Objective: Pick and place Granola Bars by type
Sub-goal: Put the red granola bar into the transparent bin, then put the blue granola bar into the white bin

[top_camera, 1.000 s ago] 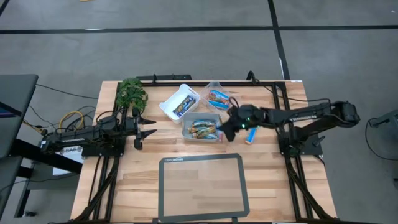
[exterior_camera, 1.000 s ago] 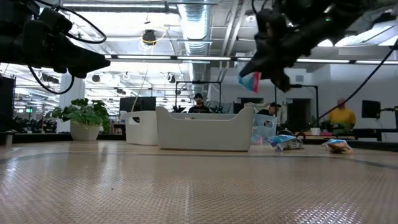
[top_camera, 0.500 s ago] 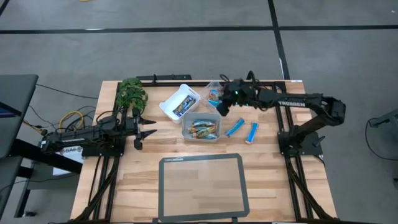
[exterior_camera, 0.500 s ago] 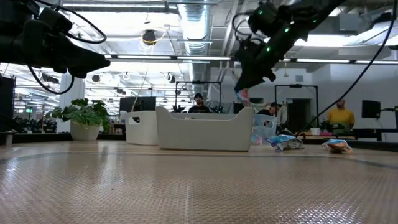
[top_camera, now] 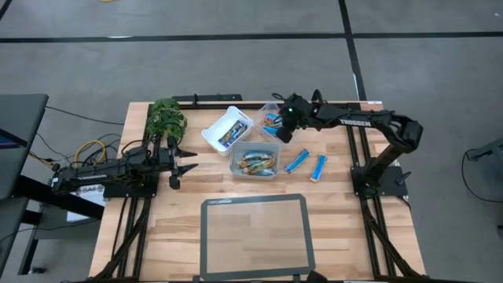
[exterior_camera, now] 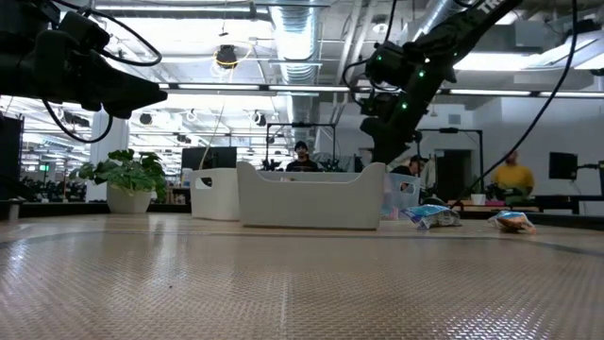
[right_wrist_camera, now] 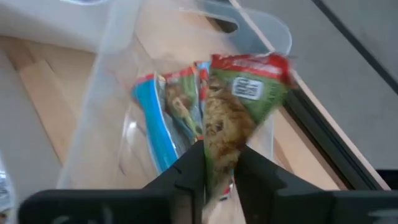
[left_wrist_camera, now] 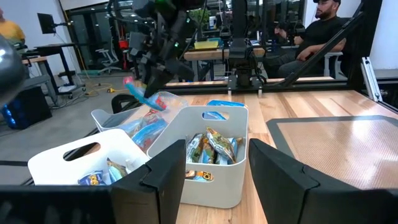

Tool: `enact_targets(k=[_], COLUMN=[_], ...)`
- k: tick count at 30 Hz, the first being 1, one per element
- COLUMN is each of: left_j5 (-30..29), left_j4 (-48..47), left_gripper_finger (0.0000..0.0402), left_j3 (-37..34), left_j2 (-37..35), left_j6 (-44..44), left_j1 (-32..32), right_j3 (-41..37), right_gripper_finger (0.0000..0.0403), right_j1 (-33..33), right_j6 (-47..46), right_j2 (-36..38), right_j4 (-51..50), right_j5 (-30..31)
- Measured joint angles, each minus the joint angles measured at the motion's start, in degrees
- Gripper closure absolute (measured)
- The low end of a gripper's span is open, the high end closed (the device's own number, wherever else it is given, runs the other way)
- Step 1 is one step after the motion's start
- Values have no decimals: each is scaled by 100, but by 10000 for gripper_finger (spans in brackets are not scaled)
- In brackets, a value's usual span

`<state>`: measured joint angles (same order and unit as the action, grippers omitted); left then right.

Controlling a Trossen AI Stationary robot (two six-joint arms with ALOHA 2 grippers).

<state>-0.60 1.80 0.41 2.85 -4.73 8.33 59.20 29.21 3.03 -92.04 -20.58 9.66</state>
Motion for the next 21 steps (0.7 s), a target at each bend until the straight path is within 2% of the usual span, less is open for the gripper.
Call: enact_targets(k=[8, 14, 18, 21], left_j5=[-2, -2, -2, -2], left_j4=[0, 0, 0, 0], left_gripper_finger=[233, 233, 233, 233], left_j3=[-1, 0, -1, 0], left_j2=[0, 0, 0, 0], left_j6=[0, 0, 0, 0], left_j1=[-1, -1, 1, 0], right_j3=[0, 0, 0, 0], right_gripper_finger=[246, 202, 190, 188], right_j1=[35, -305, -779, -1248], right_j6=[2, 77, 614, 1409], right_j2=[63, 463, 913, 1242], right_j4=[-40, -147, -759, -1377], right_j5=[8, -52, -62, -62])
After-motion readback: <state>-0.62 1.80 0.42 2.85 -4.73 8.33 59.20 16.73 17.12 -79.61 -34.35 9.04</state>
